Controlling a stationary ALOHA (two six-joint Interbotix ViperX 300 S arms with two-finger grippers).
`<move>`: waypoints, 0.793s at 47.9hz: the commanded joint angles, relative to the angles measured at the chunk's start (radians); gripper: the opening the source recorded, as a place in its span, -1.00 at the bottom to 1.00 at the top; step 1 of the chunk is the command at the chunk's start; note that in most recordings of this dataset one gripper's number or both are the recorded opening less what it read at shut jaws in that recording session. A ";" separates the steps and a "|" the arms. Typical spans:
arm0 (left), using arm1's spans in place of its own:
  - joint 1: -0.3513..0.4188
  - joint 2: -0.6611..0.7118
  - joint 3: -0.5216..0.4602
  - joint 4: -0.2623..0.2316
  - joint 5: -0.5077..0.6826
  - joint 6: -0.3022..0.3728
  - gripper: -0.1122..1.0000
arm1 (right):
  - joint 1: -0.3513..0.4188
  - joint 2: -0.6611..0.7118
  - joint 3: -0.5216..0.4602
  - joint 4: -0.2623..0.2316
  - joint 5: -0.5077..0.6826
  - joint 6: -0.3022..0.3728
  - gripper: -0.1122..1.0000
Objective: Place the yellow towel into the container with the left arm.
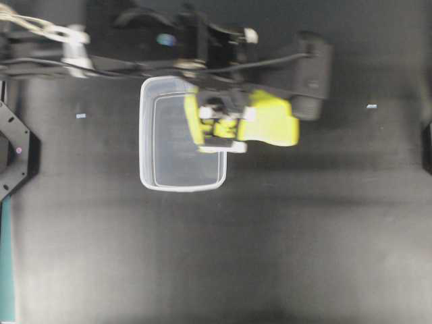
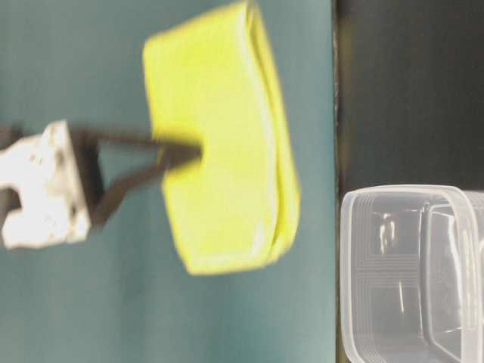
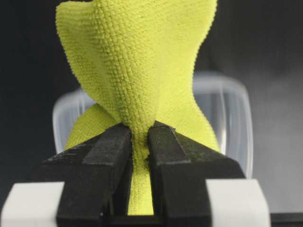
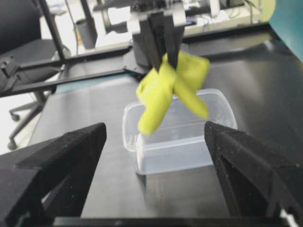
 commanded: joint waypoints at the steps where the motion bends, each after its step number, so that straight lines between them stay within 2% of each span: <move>1: 0.000 -0.083 0.069 0.003 0.005 -0.005 -0.67 | 0.000 0.014 -0.008 0.003 -0.009 0.002 0.64; 9: -0.008 -0.161 0.216 0.003 -0.026 -0.006 -0.67 | 0.000 0.014 -0.008 0.003 -0.011 0.002 0.64; 23: 0.009 -0.221 0.457 0.003 -0.225 0.005 -0.67 | 0.000 0.014 -0.006 0.003 -0.015 0.000 0.64; 38: 0.008 -0.189 0.534 0.002 -0.345 0.005 -0.67 | 0.000 0.014 -0.005 0.003 -0.028 0.002 0.64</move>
